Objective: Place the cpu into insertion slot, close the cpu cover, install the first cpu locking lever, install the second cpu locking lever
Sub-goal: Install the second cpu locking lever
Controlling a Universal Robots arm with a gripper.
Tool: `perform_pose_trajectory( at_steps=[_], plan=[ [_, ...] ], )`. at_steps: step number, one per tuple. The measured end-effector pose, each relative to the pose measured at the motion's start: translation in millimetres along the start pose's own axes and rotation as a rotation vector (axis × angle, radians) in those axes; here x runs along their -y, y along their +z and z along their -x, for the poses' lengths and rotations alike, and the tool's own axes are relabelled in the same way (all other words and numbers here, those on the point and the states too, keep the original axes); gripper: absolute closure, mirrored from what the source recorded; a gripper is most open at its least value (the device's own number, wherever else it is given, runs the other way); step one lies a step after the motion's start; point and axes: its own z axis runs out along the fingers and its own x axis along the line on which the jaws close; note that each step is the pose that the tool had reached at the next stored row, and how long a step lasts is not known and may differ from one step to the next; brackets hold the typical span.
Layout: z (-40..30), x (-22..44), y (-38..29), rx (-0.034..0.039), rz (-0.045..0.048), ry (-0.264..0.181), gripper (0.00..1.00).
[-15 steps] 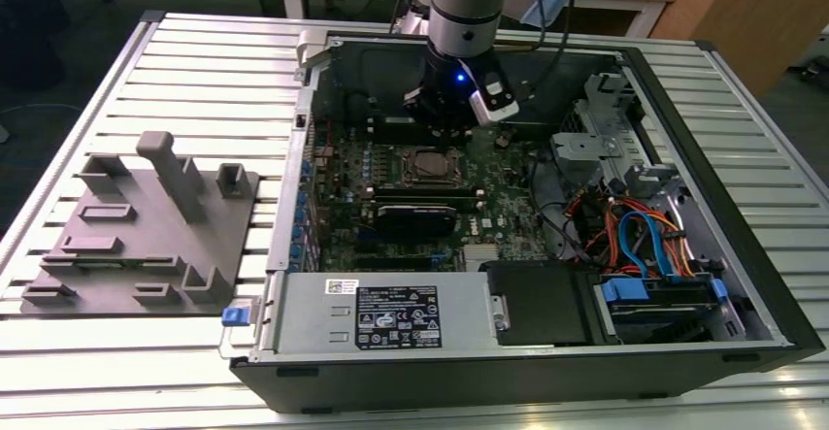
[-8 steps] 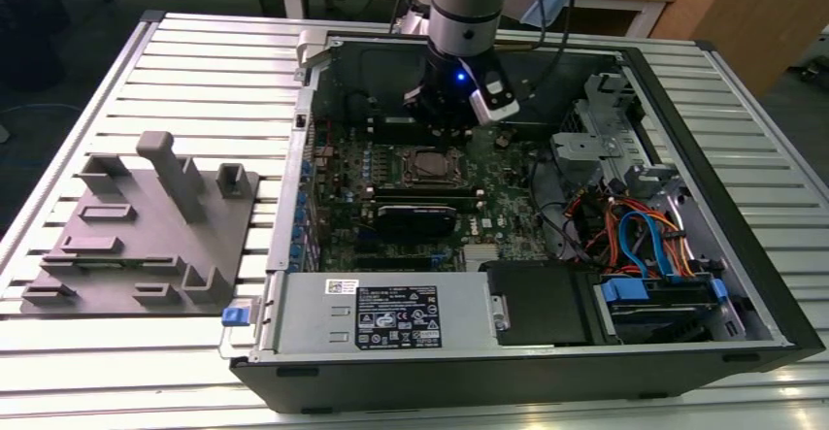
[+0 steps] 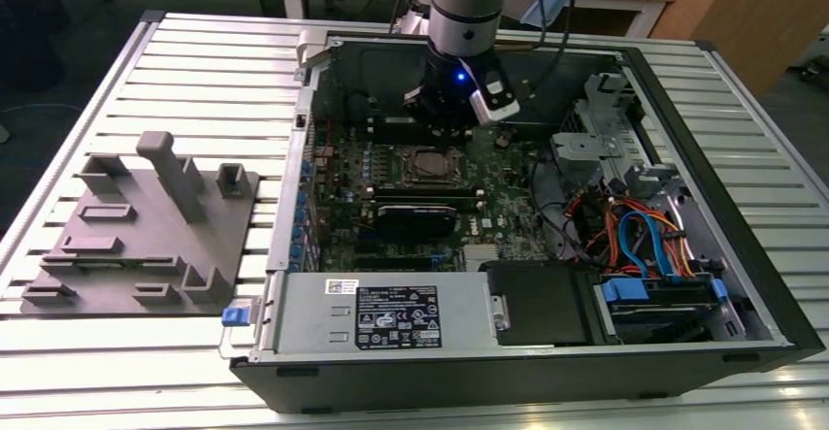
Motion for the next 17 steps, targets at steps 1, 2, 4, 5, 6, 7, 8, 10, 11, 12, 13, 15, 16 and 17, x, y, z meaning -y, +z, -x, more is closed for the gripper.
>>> perform_pose_trajectory(
  at_steps=[1,2,4,5,6,7,8,10,11,12,13,15,16,17],
  plan=[
    [0.0,0.3,0.0,0.0,0.0,0.0,0.9],
    [0.0,0.7,0.0,0.0,0.0,0.0,0.9],
    [0.0,0.9,0.0,0.0,0.0001,0.0,0.9],
    [0.0,0.9,0.0,0.0,0.0,0.0,0.9],
    [0.0,1.1,0.0,0.0001,0.0,0.0,0.9],
    [0.0,1.3,-0.1,0.0001,0.0,0.0,0.9],
    [0.0,1.3,0.0,0.0,0.0,0.0,0.9],
    [0.0,1.3,-0.1,0.0001,0.0,0.0,0.9],
    [0.0,1.3,-0.3,0.0,0.0,0.0,0.9],
    [0.0,1.3,-0.6,0.0,-0.0001,0.0,0.9],
    [0.0,1.3,-1.1,0.0,-0.0001,0.0,0.9],
    [0.1,1.2,-2.2,0.0001,0.0001,0.0,0.9],
    [0.1,1.2,-2.8,0.0,0.0,0.0,0.9],
    [0.1,1.1,-3.2,0.0001,0.0,0.0,0.9]
  ],
)
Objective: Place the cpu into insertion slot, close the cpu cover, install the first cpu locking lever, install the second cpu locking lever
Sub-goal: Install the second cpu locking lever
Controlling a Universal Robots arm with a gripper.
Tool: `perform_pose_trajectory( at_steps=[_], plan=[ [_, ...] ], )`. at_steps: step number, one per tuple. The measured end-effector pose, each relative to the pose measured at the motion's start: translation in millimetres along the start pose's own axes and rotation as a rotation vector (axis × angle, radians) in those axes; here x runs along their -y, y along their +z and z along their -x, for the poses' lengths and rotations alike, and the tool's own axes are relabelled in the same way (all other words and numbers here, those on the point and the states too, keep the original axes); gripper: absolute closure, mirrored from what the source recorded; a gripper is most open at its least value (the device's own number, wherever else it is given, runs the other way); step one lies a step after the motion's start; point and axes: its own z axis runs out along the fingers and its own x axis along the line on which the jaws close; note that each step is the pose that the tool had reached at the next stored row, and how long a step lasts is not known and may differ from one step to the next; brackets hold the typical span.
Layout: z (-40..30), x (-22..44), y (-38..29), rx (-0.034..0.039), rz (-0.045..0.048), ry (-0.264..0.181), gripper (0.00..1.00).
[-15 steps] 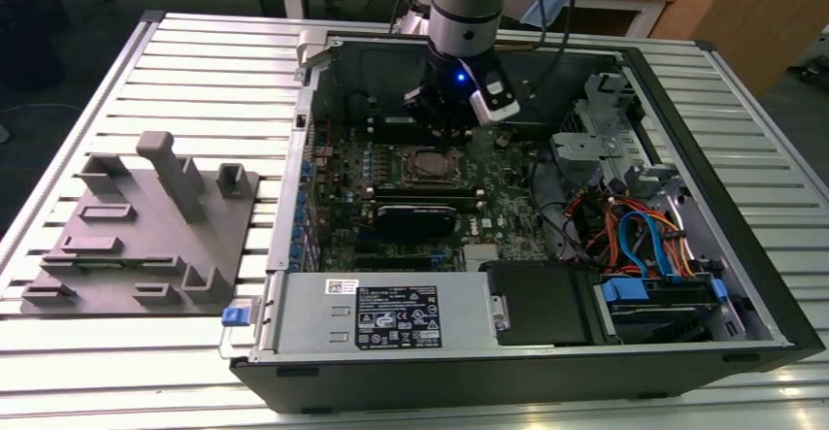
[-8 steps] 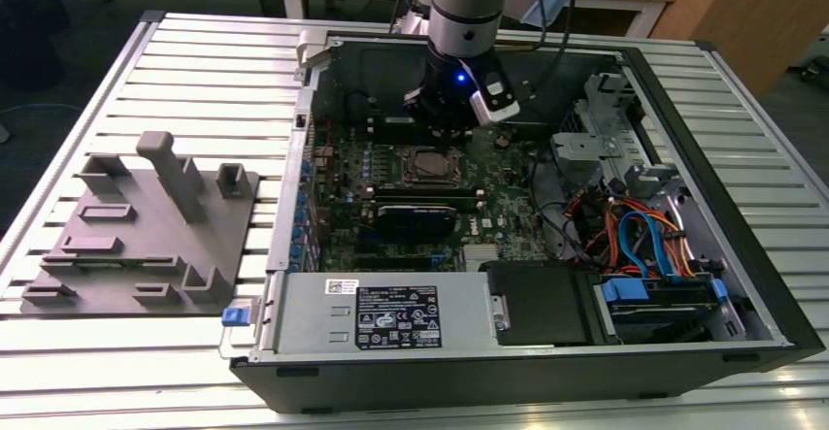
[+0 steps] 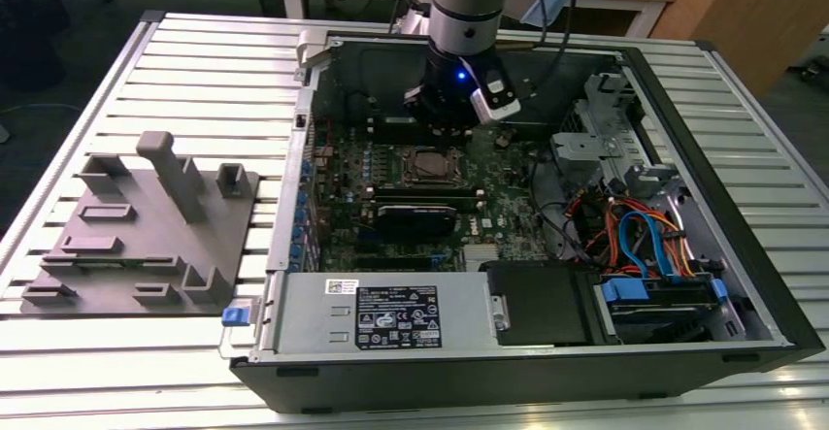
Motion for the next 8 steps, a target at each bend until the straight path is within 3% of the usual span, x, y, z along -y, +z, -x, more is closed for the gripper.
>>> perform_pose_trajectory(
  at_steps=[8],
  plan=[
    [0.0,0.4,-1.0,0.0,0.0,0.0,0.9]
  ],
)
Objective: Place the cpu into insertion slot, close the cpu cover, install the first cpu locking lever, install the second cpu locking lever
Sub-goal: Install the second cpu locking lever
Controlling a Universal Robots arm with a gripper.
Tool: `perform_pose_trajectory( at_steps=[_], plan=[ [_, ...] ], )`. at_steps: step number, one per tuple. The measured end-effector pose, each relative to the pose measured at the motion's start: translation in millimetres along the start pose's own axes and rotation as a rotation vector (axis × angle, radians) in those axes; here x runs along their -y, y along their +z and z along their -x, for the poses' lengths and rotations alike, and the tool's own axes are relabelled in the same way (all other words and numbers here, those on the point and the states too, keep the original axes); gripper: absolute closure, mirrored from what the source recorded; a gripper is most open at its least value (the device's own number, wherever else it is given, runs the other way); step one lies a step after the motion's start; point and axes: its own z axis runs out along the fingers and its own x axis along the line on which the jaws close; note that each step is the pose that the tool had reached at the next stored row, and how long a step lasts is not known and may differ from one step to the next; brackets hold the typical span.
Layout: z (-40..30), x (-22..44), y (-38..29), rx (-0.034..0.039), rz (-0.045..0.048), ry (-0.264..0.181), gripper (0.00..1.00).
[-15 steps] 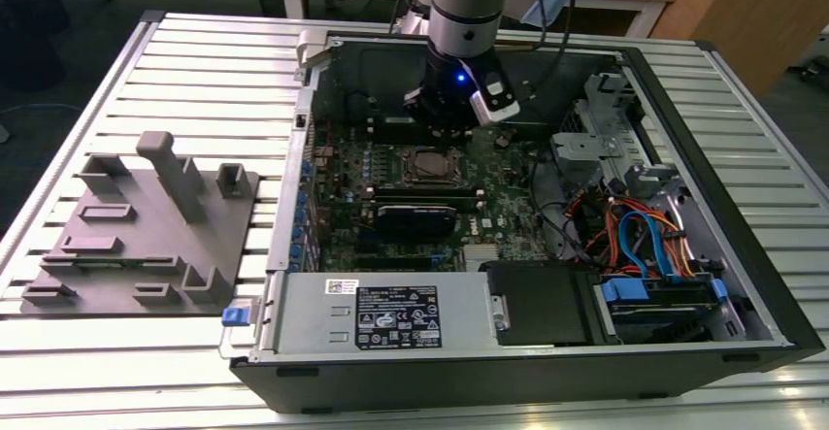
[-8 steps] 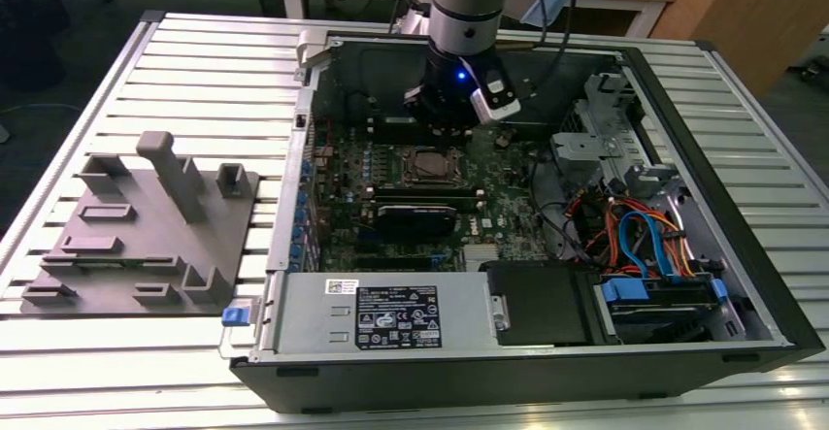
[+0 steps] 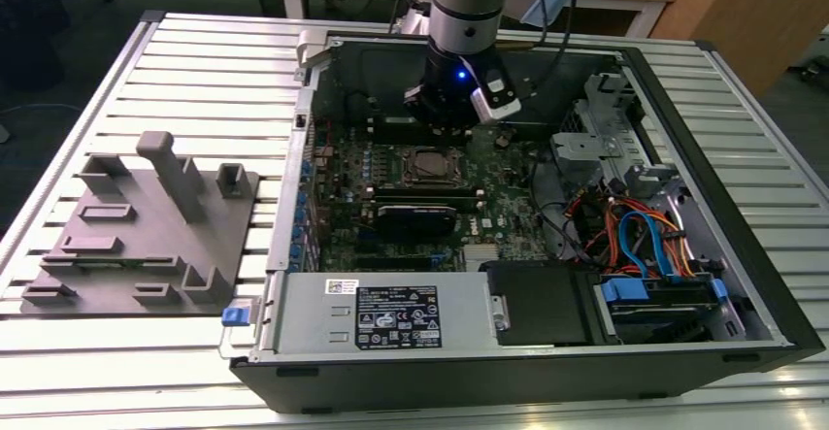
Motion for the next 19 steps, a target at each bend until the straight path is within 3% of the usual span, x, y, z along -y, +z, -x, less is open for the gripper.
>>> perform_pose_trajectory(
  at_steps=[6,14,19],
  plan=[
    [0.0,0.0,-1.6,-0.0001,-0.0002,0.0,0.9],
    [0.3,-0.6,-12.5,-0.0001,-0.0001,0.0,0.9],
    [0.4,0.7,-12.5,-0.0001,-0.0004,0.0,0.9]
  ],
)
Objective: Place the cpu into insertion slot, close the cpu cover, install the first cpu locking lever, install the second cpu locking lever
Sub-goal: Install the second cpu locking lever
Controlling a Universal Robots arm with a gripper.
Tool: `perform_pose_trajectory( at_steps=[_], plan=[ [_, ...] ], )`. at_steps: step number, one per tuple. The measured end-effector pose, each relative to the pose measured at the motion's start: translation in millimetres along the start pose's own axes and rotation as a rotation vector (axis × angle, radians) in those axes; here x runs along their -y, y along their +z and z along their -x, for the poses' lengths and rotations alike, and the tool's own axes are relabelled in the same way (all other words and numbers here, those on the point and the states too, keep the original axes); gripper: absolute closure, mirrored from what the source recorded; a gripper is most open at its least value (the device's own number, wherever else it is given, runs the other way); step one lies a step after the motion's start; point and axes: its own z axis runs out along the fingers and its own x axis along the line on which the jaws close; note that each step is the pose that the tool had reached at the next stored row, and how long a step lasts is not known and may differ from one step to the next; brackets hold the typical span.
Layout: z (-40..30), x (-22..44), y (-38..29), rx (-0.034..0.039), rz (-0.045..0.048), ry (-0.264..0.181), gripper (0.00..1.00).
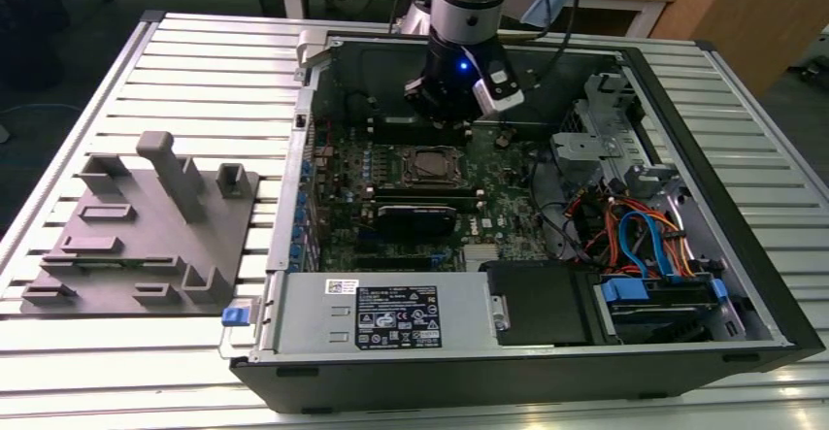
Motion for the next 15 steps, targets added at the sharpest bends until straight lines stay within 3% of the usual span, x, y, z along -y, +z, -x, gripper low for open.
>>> perform_pose_trajectory(
  at_steps=[15],
  plan=[
    [0.3,5.2,-0.3,0.0,-0.0002,0.0,0.9]
  ],
)
